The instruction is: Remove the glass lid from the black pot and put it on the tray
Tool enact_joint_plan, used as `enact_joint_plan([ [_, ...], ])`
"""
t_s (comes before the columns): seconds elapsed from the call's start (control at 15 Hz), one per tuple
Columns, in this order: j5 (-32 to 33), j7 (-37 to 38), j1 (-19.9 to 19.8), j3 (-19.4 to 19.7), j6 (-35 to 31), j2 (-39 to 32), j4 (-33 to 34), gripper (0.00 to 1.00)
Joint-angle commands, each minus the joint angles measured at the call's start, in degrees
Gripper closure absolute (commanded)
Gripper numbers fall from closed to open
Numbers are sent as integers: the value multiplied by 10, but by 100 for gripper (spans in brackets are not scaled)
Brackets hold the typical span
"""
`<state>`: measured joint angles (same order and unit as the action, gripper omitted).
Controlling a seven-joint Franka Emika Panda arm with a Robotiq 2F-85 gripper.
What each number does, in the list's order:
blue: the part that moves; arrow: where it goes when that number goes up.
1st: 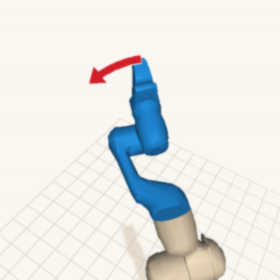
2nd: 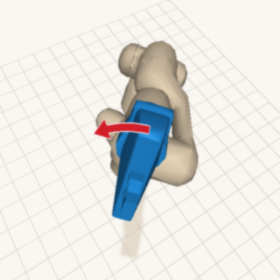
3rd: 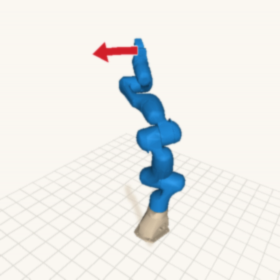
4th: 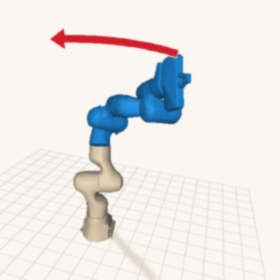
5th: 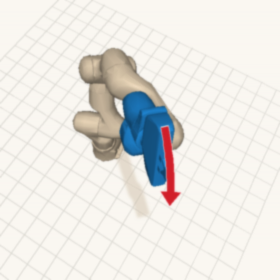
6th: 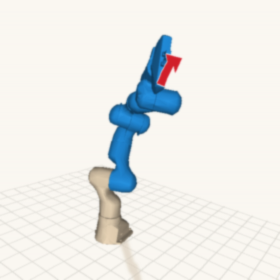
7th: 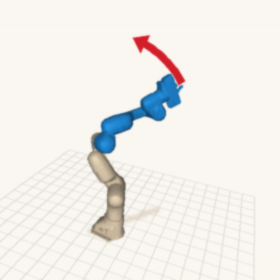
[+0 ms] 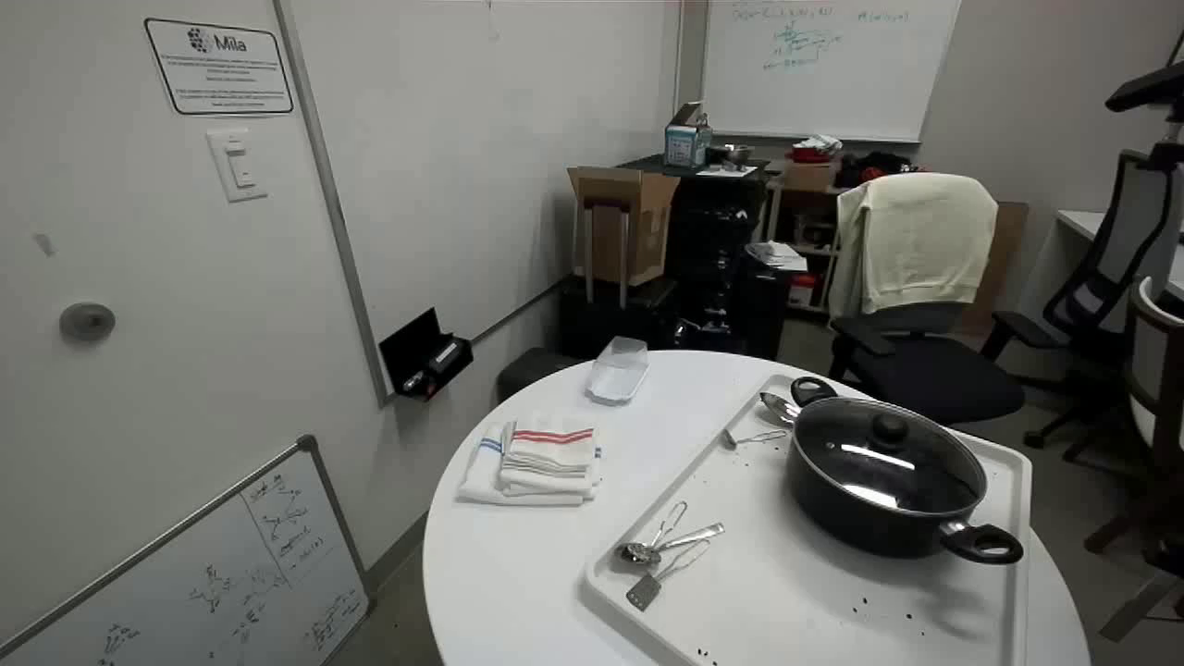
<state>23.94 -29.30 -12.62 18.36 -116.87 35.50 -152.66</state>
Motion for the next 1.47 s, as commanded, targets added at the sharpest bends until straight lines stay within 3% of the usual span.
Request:
enact_joint_plan([
  [0.0,-1,0,0,-1,1,0,1,0],
  [0.93,-5,-3,13,1,-21,-32,3,0],
  [1.4,-18,0,37,-5,-140,-127,-6,0],
])
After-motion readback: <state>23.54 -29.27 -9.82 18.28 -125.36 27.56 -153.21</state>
